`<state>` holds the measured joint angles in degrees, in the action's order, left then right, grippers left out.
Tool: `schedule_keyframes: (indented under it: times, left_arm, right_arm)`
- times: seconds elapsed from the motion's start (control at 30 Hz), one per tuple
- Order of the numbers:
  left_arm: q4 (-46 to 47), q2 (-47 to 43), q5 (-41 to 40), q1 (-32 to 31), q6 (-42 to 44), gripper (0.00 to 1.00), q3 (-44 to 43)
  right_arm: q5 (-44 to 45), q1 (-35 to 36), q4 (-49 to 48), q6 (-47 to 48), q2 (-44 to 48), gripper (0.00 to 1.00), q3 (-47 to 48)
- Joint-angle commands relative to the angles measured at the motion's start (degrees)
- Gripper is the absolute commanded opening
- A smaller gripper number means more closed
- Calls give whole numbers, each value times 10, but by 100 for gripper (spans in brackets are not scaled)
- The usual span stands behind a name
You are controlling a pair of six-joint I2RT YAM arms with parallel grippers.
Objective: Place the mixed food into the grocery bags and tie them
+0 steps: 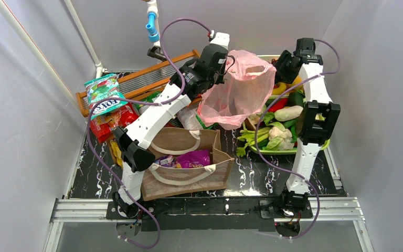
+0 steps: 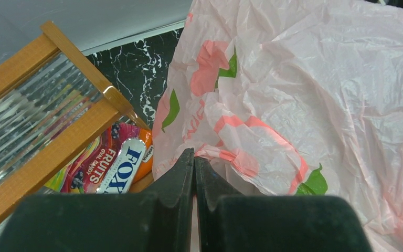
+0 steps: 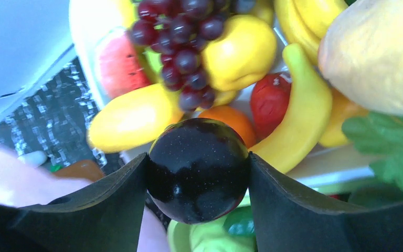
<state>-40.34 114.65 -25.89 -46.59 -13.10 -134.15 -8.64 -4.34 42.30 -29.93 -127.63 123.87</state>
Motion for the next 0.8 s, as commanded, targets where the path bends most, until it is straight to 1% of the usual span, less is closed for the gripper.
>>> schedule_keyframes:
  times: [0.0, 0.13, 0.23, 0.3, 0.43, 0.5, 0.6, 0.77]
  left_arm:
    - [-1, -43, -8, 3, -15, 0, 12]
    - [-9, -29, -8, 2, -16, 0, 0]
    - [-10, -27, -7, 3, -22, 0, -2]
    - [-7, -26, -6, 3, -24, 0, -5]
    - [-13, -13, -2, 4, -28, 0, -30]
    - [-21, -8, 0, 3, -31, 0, -42]
    - [-22, -9, 2, 3, -32, 0, -41]
    - [-29, -12, 4, 3, -36, 0, -36]
  right_arm:
    - [-28, 1, 3, -17, 112, 43, -27]
    - [-38, 1, -35, -30, 211, 42, -140]
    - [-36, 0, -44, -41, 277, 42, -208]
    - [-35, 1, -55, -60, 331, 41, -255]
    - [-33, 2, -113, -104, 433, 39, -380]
    - [-27, 1, -119, -115, 467, 39, -407]
    - [-21, 3, -101, -127, 504, 38, -420]
    - [-12, 18, -97, -147, 577, 34, -443]
